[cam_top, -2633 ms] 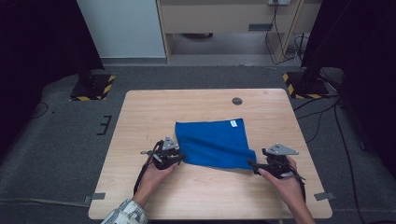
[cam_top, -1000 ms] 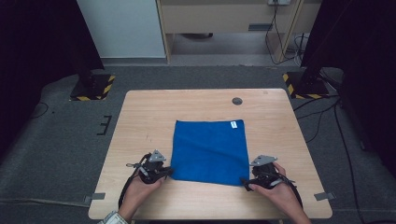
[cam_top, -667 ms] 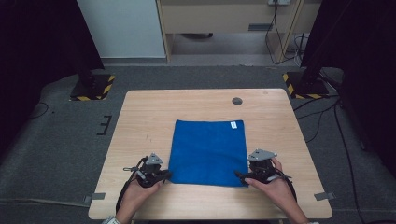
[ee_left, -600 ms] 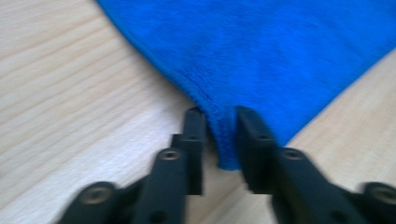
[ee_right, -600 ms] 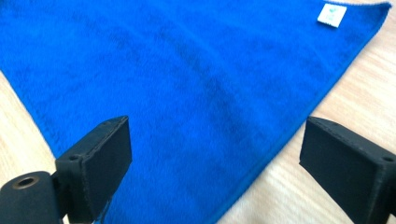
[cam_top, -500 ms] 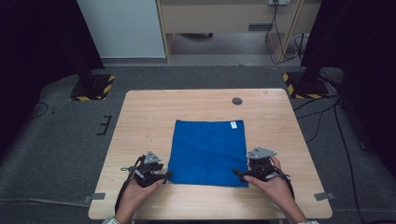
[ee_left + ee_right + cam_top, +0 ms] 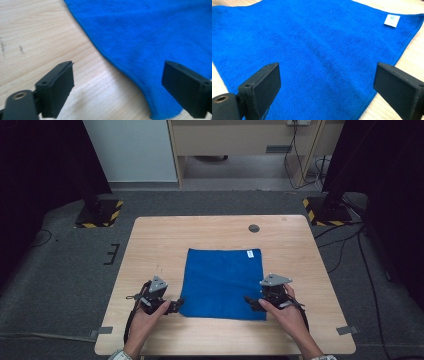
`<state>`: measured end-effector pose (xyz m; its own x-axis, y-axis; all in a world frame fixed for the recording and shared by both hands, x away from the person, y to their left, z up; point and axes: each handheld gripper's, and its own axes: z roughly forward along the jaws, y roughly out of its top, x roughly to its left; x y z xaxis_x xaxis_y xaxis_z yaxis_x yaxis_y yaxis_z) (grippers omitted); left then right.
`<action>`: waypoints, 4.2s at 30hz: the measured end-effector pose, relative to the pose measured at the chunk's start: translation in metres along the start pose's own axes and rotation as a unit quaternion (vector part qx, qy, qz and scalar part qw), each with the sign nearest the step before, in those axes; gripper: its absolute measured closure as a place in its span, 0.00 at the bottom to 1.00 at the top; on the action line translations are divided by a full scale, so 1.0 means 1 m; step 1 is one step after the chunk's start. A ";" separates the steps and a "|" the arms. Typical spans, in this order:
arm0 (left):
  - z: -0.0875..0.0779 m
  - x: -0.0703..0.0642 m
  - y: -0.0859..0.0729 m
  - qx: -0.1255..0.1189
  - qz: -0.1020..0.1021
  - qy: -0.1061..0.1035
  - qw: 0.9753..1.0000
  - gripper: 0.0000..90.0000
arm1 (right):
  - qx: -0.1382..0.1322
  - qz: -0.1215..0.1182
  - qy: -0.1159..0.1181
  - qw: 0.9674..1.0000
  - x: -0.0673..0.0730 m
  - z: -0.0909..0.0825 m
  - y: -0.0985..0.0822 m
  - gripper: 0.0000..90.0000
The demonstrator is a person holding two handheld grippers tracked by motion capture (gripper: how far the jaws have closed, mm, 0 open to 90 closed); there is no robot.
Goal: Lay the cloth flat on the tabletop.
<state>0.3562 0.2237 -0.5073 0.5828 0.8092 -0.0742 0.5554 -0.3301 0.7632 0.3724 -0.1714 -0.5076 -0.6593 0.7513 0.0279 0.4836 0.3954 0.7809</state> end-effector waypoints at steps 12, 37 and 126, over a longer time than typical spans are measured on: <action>-0.005 0.011 -0.001 -0.016 -0.007 0.033 0.999 0.06 | 0.001 -0.020 -0.005 1.000 0.018 0.012 0.009 0.12; -0.006 0.032 -0.008 -0.019 -0.024 0.066 0.997 0.06 | 0.035 -0.062 0.079 0.994 0.093 0.063 0.050 0.19; 0.129 0.084 0.087 0.028 -0.040 0.014 0.999 0.50 | 0.041 -0.120 0.167 0.978 0.191 0.088 0.040 0.98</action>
<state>0.5303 0.2005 -0.5297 0.5183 0.8474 -0.1156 0.6332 -0.2894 0.7178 0.3172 0.0346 -0.5259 -0.9042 0.4226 0.0623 0.3270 0.5909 0.7375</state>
